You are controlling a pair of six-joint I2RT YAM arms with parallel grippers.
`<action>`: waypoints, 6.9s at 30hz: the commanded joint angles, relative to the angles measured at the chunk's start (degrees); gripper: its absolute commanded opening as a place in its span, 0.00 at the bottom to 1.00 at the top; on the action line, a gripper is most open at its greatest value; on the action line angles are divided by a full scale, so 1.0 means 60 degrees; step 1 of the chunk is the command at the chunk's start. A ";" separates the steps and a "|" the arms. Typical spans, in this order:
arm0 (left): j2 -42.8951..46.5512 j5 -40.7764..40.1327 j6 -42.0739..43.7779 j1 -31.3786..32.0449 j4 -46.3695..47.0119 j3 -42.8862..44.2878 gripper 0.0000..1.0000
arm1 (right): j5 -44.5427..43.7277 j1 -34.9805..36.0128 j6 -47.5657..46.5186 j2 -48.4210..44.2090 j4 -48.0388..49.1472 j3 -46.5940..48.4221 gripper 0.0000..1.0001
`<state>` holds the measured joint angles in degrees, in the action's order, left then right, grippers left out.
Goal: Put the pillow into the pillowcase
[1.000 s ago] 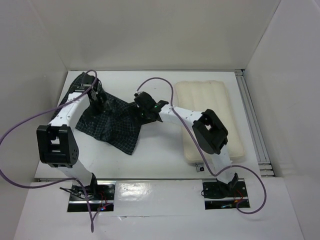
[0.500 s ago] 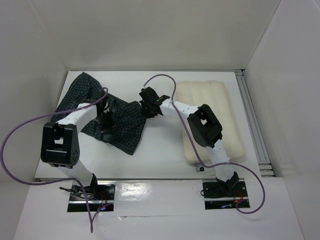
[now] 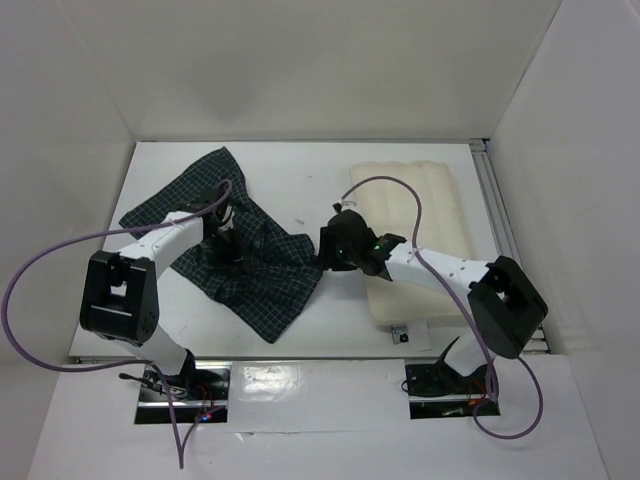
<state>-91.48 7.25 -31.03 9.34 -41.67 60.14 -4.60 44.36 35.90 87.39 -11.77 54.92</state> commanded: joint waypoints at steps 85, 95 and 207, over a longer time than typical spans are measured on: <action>-0.2406 -0.4080 0.0072 0.1709 -0.1843 0.5080 0.00 | -0.2397 0.1220 0.1297 -0.0708 -0.0719 -0.2092 0.00; -0.1146 -0.3200 -0.0015 0.1621 -0.2137 0.3864 0.00 | -0.2763 0.1220 0.0420 -0.1804 -0.2622 -0.0645 0.54; -0.4807 -0.0783 -0.0015 0.0757 -0.2166 0.8419 0.00 | -0.0859 -0.1226 0.1956 -0.2922 -0.2761 -0.2587 0.69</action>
<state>-121.78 1.69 -30.37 13.74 -54.46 110.85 -14.31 36.91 42.72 68.71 -37.98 45.45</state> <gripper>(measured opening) 0.029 0.731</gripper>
